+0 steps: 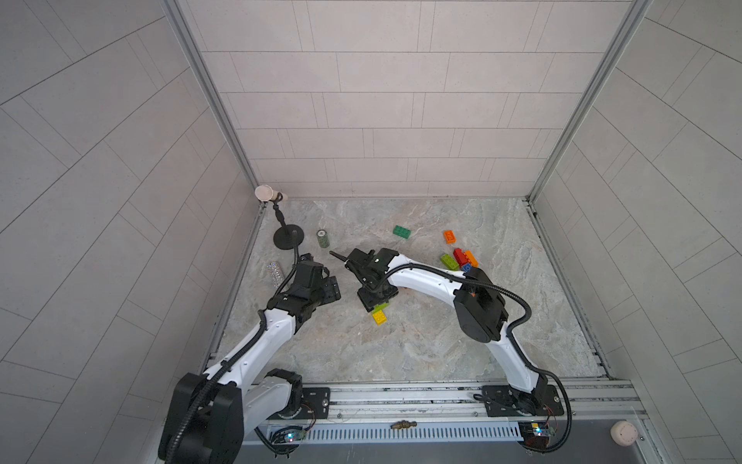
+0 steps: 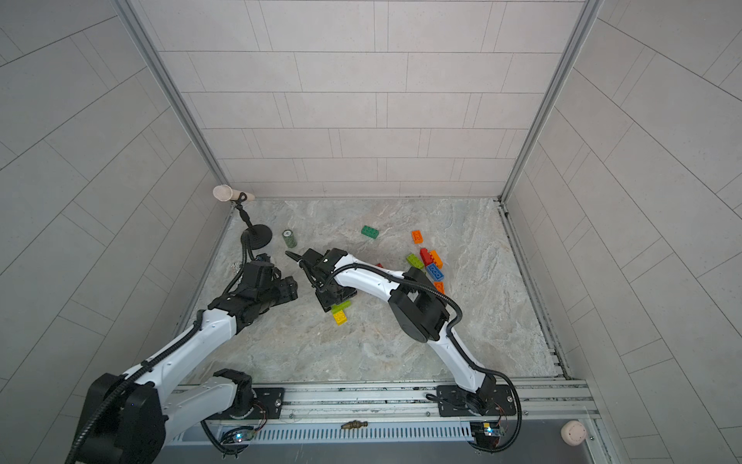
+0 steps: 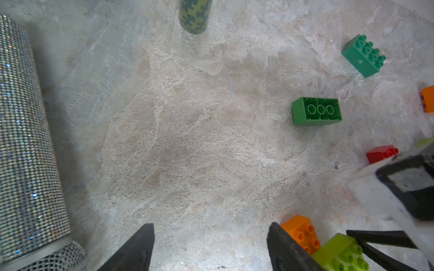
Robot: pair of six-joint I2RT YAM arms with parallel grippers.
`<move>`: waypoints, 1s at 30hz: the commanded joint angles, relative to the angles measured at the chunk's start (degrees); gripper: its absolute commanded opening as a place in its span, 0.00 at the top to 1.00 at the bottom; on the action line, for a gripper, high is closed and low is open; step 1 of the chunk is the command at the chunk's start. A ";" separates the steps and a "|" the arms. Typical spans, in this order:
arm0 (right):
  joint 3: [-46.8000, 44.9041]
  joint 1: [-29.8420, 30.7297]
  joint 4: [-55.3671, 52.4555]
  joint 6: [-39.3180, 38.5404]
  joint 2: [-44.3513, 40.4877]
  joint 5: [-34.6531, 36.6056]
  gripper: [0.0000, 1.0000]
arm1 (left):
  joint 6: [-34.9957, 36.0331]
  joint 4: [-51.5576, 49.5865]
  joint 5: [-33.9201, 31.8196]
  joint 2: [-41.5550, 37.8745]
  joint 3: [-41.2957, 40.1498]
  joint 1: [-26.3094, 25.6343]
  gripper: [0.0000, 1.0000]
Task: Assemble a rectangle with lego
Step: Assemble the lego brick with the lego brick.
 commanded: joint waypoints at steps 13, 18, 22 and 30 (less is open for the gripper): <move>-5.32 0.14 -3.11 -0.37 9.05 2.90 1.00 | -0.19 0.76 -1.22 -0.95 -0.63 0.47 0.20; -2.71 0.27 -5.34 -0.83 10.88 5.74 1.00 | -0.18 0.62 -1.09 -1.27 -0.52 0.48 0.20; -2.51 0.27 -4.48 -0.85 11.24 4.89 1.00 | 0.69 -0.48 -0.45 -2.50 0.07 0.46 0.20; -4.26 -0.57 -4.97 -2.62 9.54 7.67 1.00 | 0.13 -5.20 0.22 -8.95 0.82 0.48 0.21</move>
